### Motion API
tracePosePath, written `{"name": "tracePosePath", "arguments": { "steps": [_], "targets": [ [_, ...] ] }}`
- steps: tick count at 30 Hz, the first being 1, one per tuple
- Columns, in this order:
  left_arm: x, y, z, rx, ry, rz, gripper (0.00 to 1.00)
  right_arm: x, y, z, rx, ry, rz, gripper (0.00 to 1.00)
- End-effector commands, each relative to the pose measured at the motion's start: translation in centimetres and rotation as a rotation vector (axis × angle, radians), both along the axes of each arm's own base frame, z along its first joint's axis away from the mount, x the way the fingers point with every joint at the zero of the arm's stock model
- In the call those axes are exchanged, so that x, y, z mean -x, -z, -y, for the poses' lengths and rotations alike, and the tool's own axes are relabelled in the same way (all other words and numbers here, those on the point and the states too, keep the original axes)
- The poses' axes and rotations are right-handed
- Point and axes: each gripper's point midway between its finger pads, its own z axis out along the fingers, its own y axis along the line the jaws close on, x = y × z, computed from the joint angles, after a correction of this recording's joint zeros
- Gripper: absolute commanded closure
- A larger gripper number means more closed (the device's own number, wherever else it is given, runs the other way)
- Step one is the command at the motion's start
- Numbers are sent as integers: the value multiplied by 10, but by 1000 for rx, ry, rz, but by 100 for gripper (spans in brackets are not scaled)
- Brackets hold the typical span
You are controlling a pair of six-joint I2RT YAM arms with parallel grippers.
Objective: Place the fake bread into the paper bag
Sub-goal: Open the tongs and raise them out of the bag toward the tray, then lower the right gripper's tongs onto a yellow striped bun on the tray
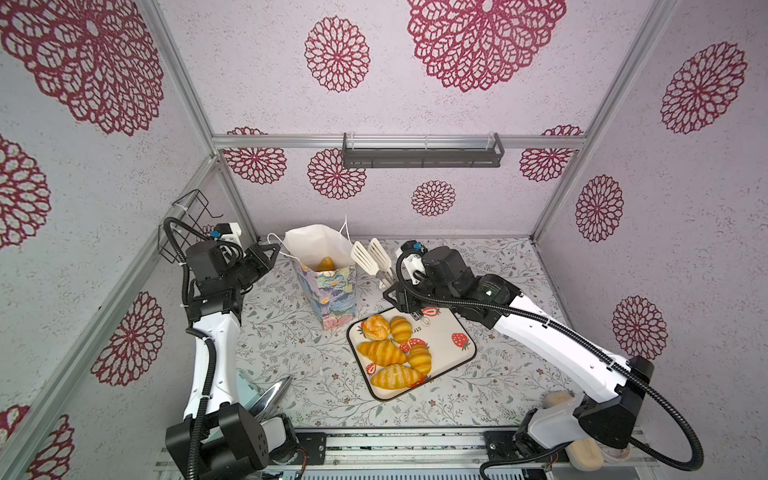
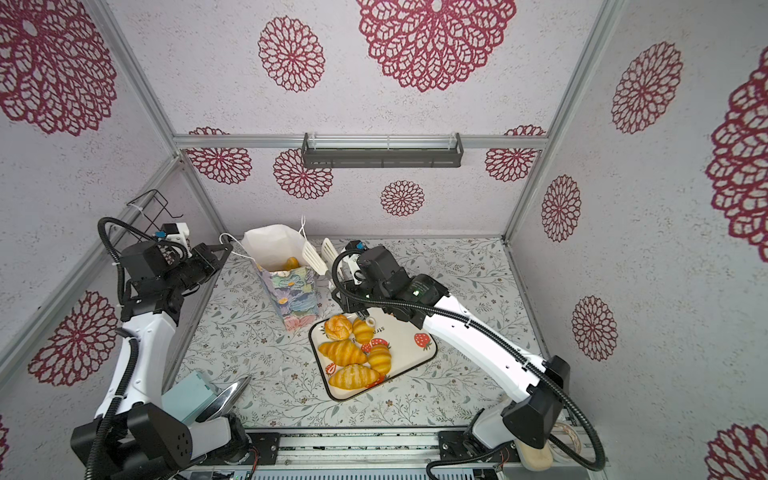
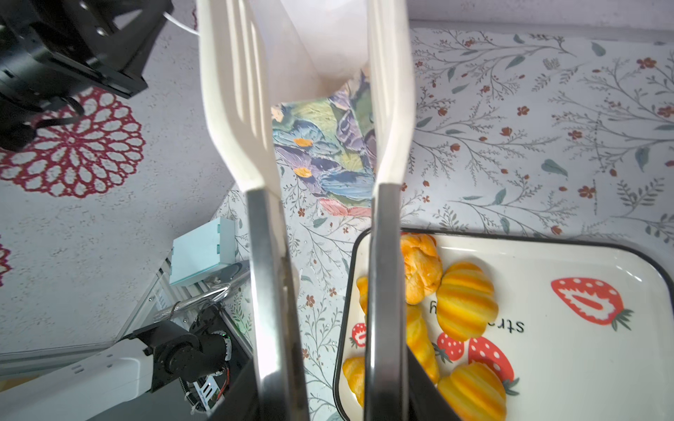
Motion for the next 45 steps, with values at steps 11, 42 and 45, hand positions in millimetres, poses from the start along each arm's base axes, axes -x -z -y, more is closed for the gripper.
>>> {"name": "tracePosePath", "arguments": {
  "steps": [11, 42, 45],
  "targets": [
    [7, -8, 10, -69, 9, 17, 83, 5, 8, 47, -38, 128, -19, 56],
    [17, 26, 22, -459, -101, -200, 63, 14, 15, 62, -60, 153, -22, 56],
    [15, 25, 23, -454, -97, -196, 71, 15, 16, 64, -60, 157, -25, 56]
  ]
}}
